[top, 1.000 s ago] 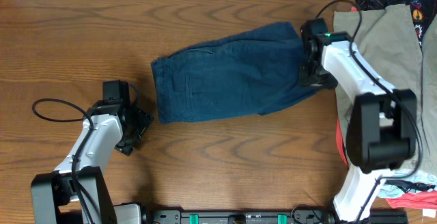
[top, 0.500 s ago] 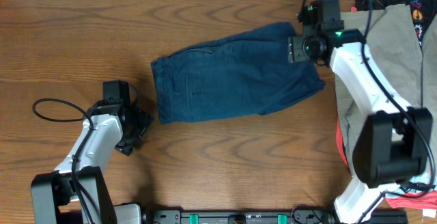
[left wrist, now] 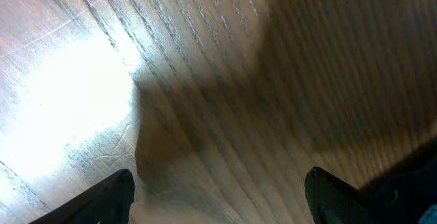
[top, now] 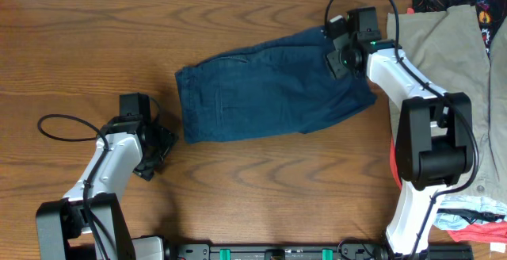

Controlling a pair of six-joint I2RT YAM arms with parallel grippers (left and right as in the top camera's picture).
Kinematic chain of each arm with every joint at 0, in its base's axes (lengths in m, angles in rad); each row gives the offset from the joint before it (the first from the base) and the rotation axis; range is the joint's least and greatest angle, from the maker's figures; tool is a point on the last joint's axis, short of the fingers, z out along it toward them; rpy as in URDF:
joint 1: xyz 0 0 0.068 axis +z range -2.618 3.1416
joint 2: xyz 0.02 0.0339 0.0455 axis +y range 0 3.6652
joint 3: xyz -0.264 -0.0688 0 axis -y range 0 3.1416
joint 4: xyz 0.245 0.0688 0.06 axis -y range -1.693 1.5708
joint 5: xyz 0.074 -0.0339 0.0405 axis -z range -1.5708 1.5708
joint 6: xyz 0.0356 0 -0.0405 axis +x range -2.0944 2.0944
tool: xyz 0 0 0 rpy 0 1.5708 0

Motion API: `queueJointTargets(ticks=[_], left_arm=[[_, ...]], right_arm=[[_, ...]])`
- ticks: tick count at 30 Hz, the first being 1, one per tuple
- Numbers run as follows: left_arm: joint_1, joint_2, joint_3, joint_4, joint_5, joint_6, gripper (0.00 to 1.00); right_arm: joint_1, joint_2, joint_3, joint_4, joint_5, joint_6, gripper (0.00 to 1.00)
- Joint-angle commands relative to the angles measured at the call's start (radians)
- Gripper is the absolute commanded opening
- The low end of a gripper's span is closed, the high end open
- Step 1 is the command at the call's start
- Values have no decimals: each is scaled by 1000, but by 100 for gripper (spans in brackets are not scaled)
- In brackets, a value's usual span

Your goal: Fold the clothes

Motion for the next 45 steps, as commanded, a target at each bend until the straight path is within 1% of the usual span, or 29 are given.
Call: queueJointTargets(ticks=[1,2,7,11,14,16,17,18,19,20,21,23,25,26,29,34,39,45], left_arm=[[0,-1,-1,-3,-5,18,81],[0,-1,-1,-3,-5,17,81],[0,-1,-1,-3,-5,17,81],[0,-1,-1,-3,-5,17,81],[0,-1,-1,-3,-5,17,81],[0,-1,-1,-3,-4,17,81],[0,-1,-1,-3,-4,17,81],[0,-1,-1,-3,-3,18,82],[0,-2,-1,3,12,31,86],[0,-2,-1,26,50,80,88],[0,-2,-1,58,97,144,88],[0,-2,-1,128,199,260,88],[0,-2,-1,192,257,327,91],[0,-2,-1,213,262,344,92],[0,-2,-1,256,261,385,95],[0,1,-1,304,274,416,99],[-6,6,-1,380,357,437,99],[-41,70,-1,455,362,436,99]], right_arm=[[13,14,0,48,4,-27,15],[13,14,0,65,4,-27,1],[20,14,0,122,-2,-27,1],[36,14,0,246,-37,-22,1],[52,14,0,357,-37,39,1],[64,14,0,375,-37,72,1],[69,14,0,363,-36,86,4],[74,14,0,341,-35,95,17],[79,14,0,308,-33,106,25],[81,14,0,267,-34,109,31],[82,12,0,230,-34,115,34],[82,3,0,158,-34,143,34],[80,-18,0,89,-33,158,32],[80,-29,0,68,-33,158,31],[76,-77,0,19,-31,178,32],[76,-149,0,-76,-34,230,34],[80,-169,0,-192,-34,249,36],[80,-169,0,-317,-35,322,37]])
